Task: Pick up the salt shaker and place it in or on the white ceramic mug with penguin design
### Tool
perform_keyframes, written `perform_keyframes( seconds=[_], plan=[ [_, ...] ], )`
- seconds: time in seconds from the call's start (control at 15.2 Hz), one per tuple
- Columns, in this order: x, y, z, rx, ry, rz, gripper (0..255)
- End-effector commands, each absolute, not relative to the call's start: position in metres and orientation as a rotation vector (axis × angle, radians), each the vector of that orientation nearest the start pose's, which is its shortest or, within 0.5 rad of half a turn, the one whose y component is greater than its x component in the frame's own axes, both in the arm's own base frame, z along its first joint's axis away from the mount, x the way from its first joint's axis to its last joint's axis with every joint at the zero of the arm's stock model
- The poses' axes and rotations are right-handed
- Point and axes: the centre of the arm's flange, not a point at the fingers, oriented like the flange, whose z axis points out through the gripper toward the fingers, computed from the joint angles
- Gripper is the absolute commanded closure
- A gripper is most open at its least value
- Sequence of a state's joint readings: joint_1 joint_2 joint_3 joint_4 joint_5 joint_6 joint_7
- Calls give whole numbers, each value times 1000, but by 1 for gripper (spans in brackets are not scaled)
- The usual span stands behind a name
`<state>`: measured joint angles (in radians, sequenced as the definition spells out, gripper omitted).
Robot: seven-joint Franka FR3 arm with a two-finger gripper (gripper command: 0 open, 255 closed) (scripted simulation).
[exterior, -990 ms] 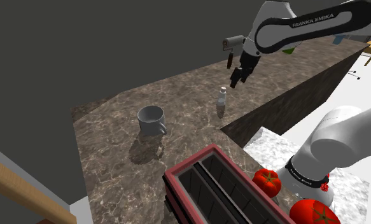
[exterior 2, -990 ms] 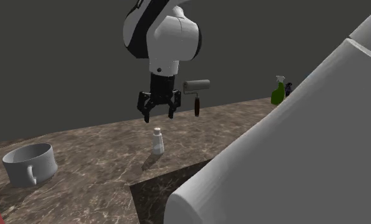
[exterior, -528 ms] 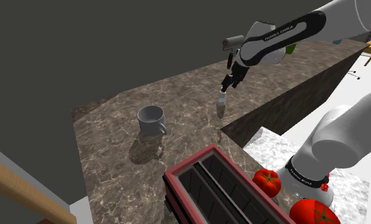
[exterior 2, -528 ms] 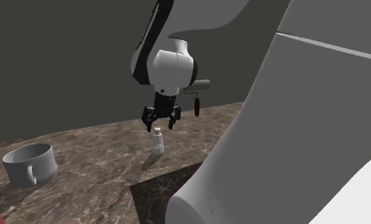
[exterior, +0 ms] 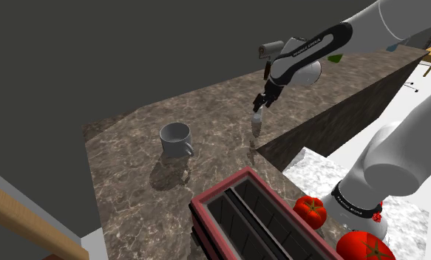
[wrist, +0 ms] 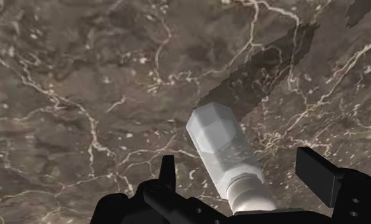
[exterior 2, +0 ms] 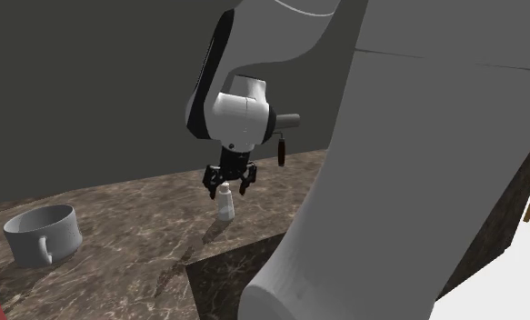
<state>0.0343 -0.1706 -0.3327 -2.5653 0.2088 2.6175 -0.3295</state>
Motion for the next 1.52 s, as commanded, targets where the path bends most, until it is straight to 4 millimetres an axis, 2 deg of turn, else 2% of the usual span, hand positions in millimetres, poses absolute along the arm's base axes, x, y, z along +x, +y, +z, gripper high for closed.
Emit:
perform_keyframes(
  seconds=[0.0, 0.46, 0.53, 1.12, 1.45],
  plan=[
    [439, -137, 334, -3005, 212, -384, 0],
    [439, -137, 334, -3005, 212, -384, 0],
    [439, -137, 334, -3005, 212, -384, 255],
    [439, -137, 334, -3005, 212, -384, 255],
    [439, -137, 360, -3005, 212, -384, 255]
  ],
)
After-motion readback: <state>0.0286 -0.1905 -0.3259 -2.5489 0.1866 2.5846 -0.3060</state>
